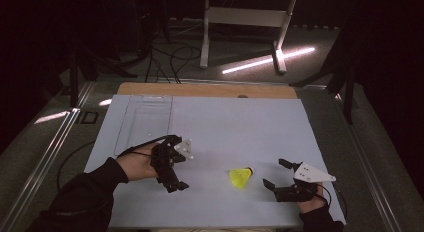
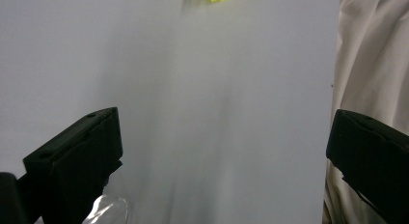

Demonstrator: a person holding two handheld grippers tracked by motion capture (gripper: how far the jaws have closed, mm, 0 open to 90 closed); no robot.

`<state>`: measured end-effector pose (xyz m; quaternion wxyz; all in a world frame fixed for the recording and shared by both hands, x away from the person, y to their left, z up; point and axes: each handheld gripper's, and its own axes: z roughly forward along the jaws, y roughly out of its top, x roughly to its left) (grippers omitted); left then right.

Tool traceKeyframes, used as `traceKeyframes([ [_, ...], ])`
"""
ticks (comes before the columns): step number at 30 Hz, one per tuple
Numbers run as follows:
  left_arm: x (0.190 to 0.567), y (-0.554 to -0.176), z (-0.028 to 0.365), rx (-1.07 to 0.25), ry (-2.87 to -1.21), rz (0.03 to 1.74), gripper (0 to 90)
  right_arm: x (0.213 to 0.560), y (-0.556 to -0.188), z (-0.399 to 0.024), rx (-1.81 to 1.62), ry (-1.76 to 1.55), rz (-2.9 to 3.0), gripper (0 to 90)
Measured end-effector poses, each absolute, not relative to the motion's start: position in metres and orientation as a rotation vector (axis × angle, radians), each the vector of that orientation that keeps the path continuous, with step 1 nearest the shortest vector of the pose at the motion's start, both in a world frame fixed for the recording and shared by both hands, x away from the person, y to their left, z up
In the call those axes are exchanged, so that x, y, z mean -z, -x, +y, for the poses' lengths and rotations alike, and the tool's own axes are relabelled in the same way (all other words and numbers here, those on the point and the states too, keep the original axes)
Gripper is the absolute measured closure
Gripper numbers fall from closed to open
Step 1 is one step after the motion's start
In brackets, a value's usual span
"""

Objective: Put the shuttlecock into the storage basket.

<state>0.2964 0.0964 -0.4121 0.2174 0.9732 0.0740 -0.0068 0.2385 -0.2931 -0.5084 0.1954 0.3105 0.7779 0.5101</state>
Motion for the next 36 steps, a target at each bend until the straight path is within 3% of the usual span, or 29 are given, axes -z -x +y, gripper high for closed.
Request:
traceKeyframes([
  [18, 0.441, -0.308, 0.053, 0.121, -2.737, 0.358, 0.2, 0.509, -0.239, -0.294, -1.438, -0.881, 2.181, 8.7],
  [36, 0.456, -0.314, 0.009, 0.152, -2.724, 0.408, 0.3, 0.509, -0.239, -0.294, -1.441, -0.881, 2.178, 8.7],
])
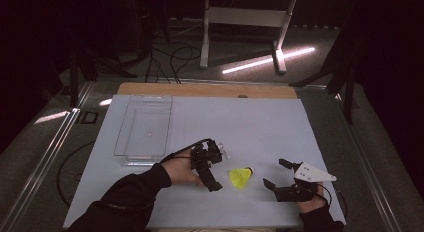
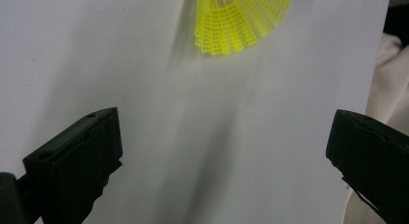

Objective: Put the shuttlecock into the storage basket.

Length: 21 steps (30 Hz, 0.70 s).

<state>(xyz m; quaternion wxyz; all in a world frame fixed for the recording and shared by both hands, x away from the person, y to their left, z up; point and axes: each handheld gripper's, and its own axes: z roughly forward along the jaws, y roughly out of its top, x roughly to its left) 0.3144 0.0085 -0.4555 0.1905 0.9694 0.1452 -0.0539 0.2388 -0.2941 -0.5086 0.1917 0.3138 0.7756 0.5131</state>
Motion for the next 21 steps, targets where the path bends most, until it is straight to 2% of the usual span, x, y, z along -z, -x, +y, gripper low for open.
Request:
traceKeyframes([
  [12, 0.463, -0.323, -0.008, 0.148, -2.656, 0.408, 2.4, 0.508, -0.239, -0.294, -1.433, -0.882, 2.17, 8.7],
  [17, 0.473, -0.325, -0.015, 0.168, -2.666, 0.376, 8.7, 0.508, -0.239, -0.295, -1.438, -0.881, 2.172, 8.7],
  [21, 0.478, -0.327, -0.02, 0.195, -2.68, 0.362, 18.2, 0.508, -0.239, -0.295, -1.437, -0.885, 2.175, 8.7],
])
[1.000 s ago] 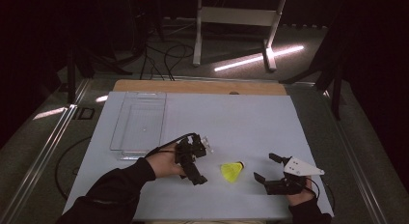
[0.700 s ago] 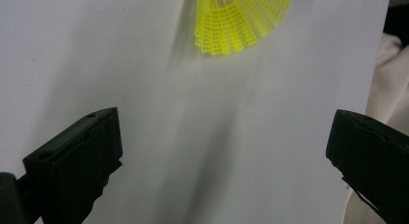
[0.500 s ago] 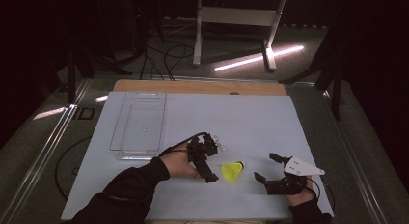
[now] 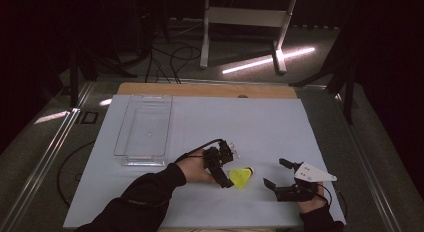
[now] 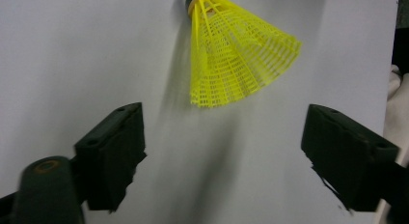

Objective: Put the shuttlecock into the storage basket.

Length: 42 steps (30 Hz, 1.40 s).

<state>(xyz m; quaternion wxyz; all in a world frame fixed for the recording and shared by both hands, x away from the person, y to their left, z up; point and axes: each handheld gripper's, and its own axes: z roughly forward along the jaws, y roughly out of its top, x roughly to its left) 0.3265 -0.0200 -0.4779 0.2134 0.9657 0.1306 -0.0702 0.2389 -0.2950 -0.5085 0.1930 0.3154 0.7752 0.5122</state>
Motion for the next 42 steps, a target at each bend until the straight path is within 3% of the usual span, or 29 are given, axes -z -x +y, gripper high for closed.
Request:
traceKeyframes([
  [6, 0.483, -0.329, -0.029, 0.182, -2.694, 0.362, 35.1, 0.508, -0.239, -0.294, -1.44, -0.881, 2.178, 8.7],
  [12, 0.489, -0.334, -0.039, 0.129, -2.721, 0.384, 44.6, 0.508, -0.239, -0.294, -1.44, -0.877, 2.177, 8.7],
  [29, 0.5, -0.337, -0.057, 0.137, -2.793, 0.348, 73.5, 0.506, -0.237, -0.295, -1.442, -0.87, 2.165, 8.7],
  [34, 0.499, -0.34, -0.06, 0.156, -2.795, 0.364, 87.9, 0.507, -0.238, -0.296, -1.44, -0.876, 2.168, 8.7],
  [42, 0.493, -0.338, -0.062, 0.15, -2.796, 0.306, 90.0, 0.507, -0.238, -0.295, -1.434, -0.879, 2.171, 8.7],
])
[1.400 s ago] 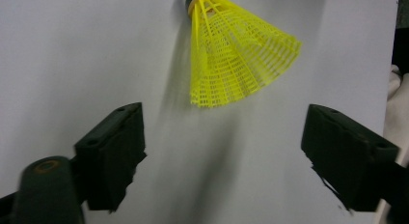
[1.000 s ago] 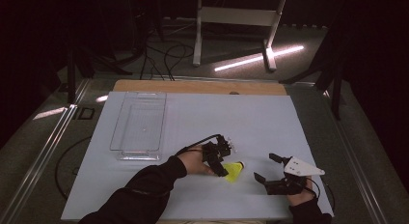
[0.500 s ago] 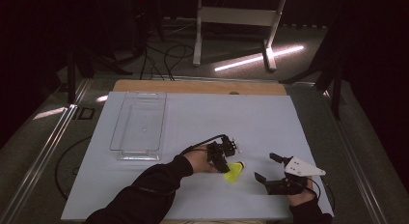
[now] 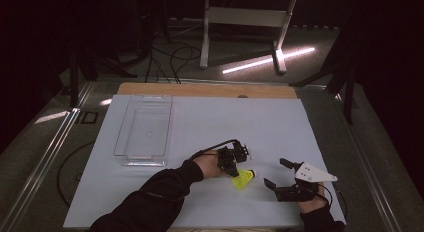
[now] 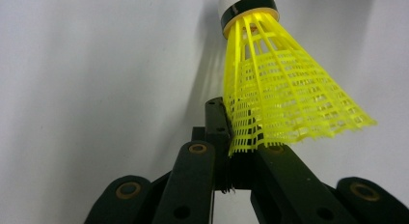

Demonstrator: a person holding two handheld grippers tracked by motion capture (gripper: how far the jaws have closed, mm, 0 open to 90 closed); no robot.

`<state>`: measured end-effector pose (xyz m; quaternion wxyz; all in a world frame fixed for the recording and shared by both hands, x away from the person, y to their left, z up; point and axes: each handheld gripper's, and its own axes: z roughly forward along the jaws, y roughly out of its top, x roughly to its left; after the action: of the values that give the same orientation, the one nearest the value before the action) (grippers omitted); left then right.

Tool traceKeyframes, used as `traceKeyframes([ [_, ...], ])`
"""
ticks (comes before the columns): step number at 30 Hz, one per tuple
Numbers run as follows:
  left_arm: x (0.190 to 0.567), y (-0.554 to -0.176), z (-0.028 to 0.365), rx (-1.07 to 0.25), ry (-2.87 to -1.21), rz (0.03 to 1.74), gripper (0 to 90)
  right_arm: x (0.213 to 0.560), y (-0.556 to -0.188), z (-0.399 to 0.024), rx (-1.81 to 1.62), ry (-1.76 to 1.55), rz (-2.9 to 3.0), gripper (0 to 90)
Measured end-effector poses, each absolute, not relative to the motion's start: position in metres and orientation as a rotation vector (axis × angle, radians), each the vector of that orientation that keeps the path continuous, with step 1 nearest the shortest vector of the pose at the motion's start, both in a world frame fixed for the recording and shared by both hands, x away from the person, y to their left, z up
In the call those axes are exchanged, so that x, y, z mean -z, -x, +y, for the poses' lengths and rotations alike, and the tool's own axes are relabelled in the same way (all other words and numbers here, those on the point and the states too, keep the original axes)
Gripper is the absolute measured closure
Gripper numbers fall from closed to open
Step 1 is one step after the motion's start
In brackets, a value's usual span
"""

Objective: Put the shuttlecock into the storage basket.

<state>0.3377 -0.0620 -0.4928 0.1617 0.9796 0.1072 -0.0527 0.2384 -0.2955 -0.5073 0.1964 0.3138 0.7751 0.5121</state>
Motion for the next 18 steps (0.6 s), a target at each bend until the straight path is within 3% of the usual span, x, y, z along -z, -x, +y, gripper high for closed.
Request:
traceKeyframes([
  [18, 0.464, -0.343, -0.048, 0.109, -2.784, 0.335, 90.0, 0.508, -0.239, -0.295, -1.436, -0.88, 2.172, 8.7],
])
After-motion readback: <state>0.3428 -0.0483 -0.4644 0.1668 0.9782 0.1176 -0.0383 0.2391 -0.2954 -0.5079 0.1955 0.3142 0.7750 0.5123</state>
